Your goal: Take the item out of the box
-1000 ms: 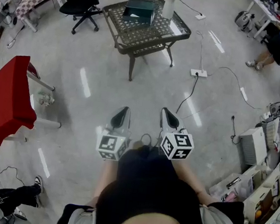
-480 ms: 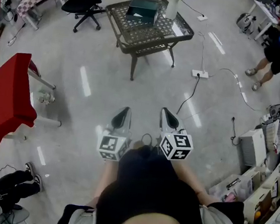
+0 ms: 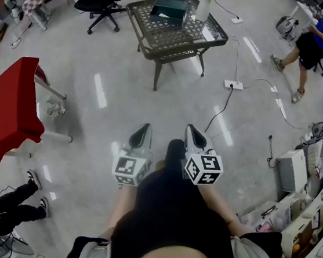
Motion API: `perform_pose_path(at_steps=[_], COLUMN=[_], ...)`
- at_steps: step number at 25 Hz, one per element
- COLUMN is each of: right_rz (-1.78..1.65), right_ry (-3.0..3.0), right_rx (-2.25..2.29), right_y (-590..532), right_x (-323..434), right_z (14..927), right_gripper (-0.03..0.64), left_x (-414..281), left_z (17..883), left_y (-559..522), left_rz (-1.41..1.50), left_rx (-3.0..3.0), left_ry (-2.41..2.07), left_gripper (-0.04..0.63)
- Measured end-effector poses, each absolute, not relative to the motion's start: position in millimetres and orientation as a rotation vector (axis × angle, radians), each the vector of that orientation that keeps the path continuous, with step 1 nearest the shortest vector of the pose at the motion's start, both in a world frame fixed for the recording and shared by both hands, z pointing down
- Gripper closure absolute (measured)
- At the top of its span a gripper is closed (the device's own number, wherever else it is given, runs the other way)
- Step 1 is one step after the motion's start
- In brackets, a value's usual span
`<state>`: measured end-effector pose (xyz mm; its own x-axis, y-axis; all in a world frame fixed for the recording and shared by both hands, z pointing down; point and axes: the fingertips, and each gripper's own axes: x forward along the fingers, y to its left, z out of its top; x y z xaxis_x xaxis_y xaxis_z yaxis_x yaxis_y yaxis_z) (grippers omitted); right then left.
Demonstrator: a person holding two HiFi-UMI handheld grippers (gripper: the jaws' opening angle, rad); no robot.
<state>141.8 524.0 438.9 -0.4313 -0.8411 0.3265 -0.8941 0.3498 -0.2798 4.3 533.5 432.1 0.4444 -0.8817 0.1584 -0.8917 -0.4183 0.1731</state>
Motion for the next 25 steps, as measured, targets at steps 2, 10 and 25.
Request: perform_pose_path(at_steps=[2, 10, 25], right_rz=[0.629, 0.646, 0.698], right_ry=[-2.483, -2.478, -2.447], right_rx=[1.589, 1.576, 1.573], right_y=[525, 520, 484], right_x=[139, 135, 135], right_z=[437, 438, 452], right_gripper=[0.615, 0.616, 0.615], left_x=[3, 0, 0], left_z=[432, 433, 444], left_y=[534, 531, 489], left_rz=[0.064, 0.071, 0.101], left_rx=[2.457, 2.45, 2.44], left_ry=[-1.546, -1.542, -1.53], left_gripper=[0.586, 0.586, 0.586])
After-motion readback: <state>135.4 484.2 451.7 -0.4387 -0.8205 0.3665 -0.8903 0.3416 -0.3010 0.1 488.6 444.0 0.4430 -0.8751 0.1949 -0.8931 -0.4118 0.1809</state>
